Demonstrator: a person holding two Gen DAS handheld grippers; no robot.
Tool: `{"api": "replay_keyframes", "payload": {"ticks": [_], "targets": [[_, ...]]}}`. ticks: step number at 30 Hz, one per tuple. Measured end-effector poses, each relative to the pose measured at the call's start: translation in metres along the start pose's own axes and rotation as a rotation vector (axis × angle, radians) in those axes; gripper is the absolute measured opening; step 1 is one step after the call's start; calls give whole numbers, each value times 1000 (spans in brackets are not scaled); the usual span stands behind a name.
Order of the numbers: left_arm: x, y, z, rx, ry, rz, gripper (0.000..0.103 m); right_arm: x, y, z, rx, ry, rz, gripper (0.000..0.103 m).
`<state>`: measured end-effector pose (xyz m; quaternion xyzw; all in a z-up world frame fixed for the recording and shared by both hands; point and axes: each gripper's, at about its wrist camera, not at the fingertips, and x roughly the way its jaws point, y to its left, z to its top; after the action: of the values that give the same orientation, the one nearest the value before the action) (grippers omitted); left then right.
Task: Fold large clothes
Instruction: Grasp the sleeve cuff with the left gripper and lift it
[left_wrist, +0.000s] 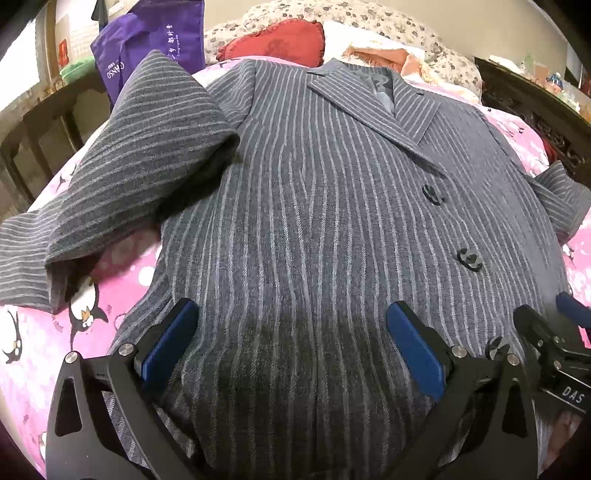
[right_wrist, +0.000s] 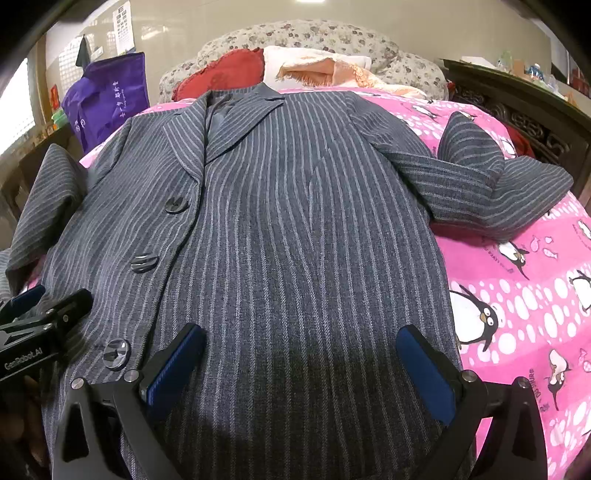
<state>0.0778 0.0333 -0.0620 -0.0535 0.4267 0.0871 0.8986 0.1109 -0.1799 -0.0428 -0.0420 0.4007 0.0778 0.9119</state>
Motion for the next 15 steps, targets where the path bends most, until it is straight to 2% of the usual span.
{"api": "replay_keyframes", "payload": {"ticks": [3,5,10,13,15], "targets": [[-10,3,-1,-1,8,-31,103,0,0,0,-1,0,-1,103],[-29,13,3,-34,0,-91,103,0,0,0,0,0,-1,103],[-91,62,18,-109,-95,-204,103,0,0,0,2,2,3,103],[-112,108,11,-139,-157,-162,103,0,0,0,3,1,4,103],[-114,153,-3,-222,-181,-123,103,0,0,0,5,2,6,103]]}}
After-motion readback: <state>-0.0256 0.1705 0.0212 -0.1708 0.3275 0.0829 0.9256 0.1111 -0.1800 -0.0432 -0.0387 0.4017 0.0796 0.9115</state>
